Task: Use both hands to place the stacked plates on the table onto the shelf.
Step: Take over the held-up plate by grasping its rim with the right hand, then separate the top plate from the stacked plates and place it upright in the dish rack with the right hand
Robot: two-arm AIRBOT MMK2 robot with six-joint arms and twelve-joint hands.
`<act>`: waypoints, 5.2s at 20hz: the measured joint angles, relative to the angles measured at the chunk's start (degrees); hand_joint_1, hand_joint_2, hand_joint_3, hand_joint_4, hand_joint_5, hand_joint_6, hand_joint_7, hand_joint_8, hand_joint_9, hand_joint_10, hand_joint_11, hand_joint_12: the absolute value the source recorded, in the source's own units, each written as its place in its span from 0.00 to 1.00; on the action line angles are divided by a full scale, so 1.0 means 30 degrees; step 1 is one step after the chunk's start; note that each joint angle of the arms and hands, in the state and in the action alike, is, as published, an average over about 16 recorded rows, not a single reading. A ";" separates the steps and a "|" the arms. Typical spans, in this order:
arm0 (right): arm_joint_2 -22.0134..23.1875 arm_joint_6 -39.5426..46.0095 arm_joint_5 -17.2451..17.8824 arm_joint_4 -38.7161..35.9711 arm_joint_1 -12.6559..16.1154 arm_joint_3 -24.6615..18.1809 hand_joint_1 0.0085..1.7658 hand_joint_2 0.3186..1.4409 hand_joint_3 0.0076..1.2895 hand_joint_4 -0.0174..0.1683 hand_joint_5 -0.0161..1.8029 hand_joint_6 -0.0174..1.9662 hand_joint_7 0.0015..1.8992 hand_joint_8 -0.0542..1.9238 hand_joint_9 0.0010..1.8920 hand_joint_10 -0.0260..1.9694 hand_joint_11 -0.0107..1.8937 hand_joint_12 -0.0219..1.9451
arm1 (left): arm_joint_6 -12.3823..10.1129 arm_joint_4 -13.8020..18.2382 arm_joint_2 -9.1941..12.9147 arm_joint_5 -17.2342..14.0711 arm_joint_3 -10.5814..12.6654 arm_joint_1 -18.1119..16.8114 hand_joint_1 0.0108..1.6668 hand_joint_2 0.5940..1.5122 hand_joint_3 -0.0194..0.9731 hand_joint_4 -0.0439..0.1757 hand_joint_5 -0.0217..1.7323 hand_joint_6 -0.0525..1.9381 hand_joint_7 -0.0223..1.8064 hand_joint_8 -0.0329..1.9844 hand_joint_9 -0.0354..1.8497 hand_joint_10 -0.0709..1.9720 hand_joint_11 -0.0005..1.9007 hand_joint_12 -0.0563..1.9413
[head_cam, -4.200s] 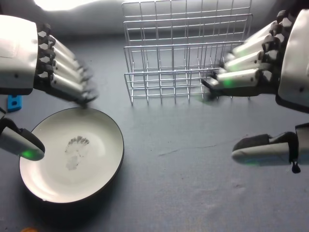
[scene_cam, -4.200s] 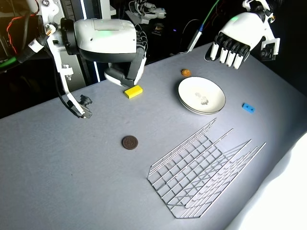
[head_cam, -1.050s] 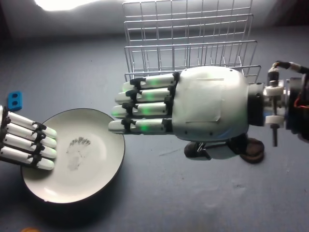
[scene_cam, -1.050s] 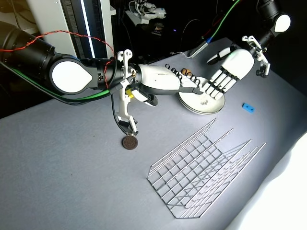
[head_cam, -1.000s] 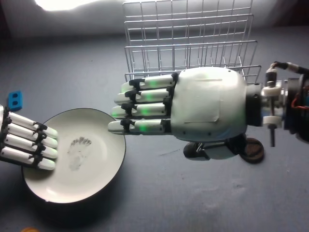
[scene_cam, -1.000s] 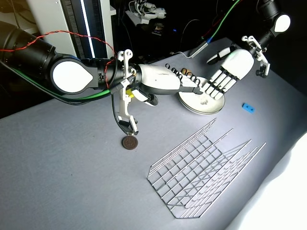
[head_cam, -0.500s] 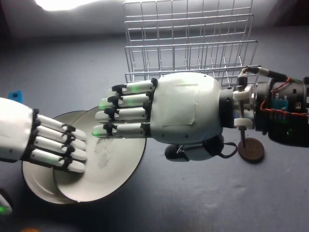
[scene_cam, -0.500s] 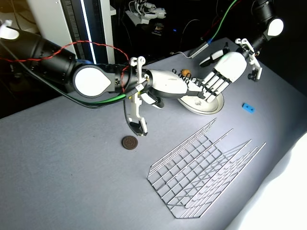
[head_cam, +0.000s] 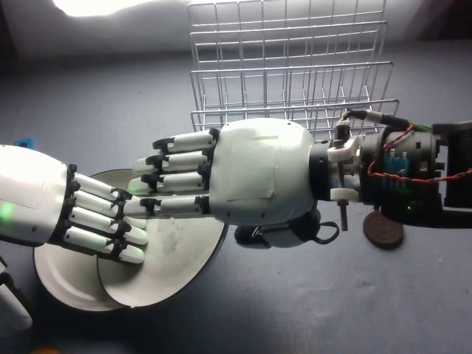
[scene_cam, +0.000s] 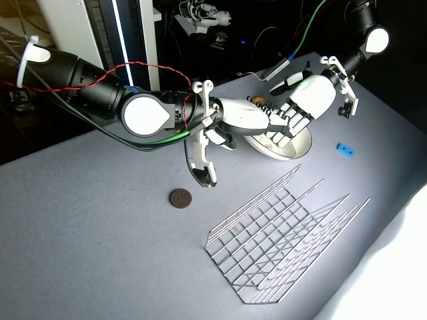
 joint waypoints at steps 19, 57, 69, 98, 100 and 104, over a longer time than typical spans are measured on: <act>-0.2247 -0.1741 0.0778 0.1652 -0.0237 0.1546 0.61 0.66 0.01 0.07 0.41 0.29 0.46 0.19 0.53 0.09 0.38 0.58 | -0.0631 -0.0128 0.0184 0.0167 -0.0097 -0.0642 0.00 0.55 0.03 0.21 0.02 0.03 0.02 0.01 0.03 0.04 0.01 0.03; 0.5316 0.7486 -0.0278 0.1341 0.6426 -0.4705 0.70 0.62 0.00 0.13 0.52 0.55 0.53 0.48 0.61 0.13 0.51 0.51 | -0.6258 0.2475 0.5094 -0.0096 0.1515 -0.7889 0.00 0.58 0.03 0.23 0.03 0.03 0.02 0.01 0.03 0.04 0.01 0.02; 0.7051 1.7912 -0.3611 -0.0443 0.9438 -0.3597 0.73 0.61 0.00 0.08 0.53 0.50 0.53 0.46 0.57 0.40 0.51 0.53 | -0.6216 0.3191 0.5109 -0.0412 0.0509 -0.7894 0.00 0.57 0.03 0.22 0.03 0.03 0.02 0.01 0.03 0.04 0.01 0.02; 0.7096 2.8770 -0.3838 -0.7569 0.9219 0.0604 0.76 0.61 0.00 0.05 0.54 0.44 0.56 0.41 0.55 0.51 0.50 0.60 | -0.3918 0.1790 0.3191 0.2017 -0.1449 -0.2403 0.00 0.57 0.03 0.21 0.02 0.03 0.02 0.01 0.03 0.04 0.01 0.02; 0.6944 2.9126 -0.3957 -0.7718 0.9114 0.0770 0.76 0.60 0.00 0.05 0.55 0.43 0.56 0.41 0.55 0.51 0.50 0.60 | -0.3893 0.1744 0.3107 0.2156 -0.1408 -0.2169 0.00 0.56 0.03 0.21 0.02 0.03 0.03 0.01 0.03 0.04 0.01 0.02; 0.6552 2.9449 -0.4257 -0.7722 0.8841 0.1239 0.76 0.60 0.00 0.05 0.55 0.44 0.56 0.42 0.55 0.52 0.50 0.59 | -0.3868 0.1658 0.2991 0.2432 -0.1329 -0.1766 0.00 0.56 0.03 0.21 0.03 0.03 0.03 0.01 0.03 0.04 0.01 0.02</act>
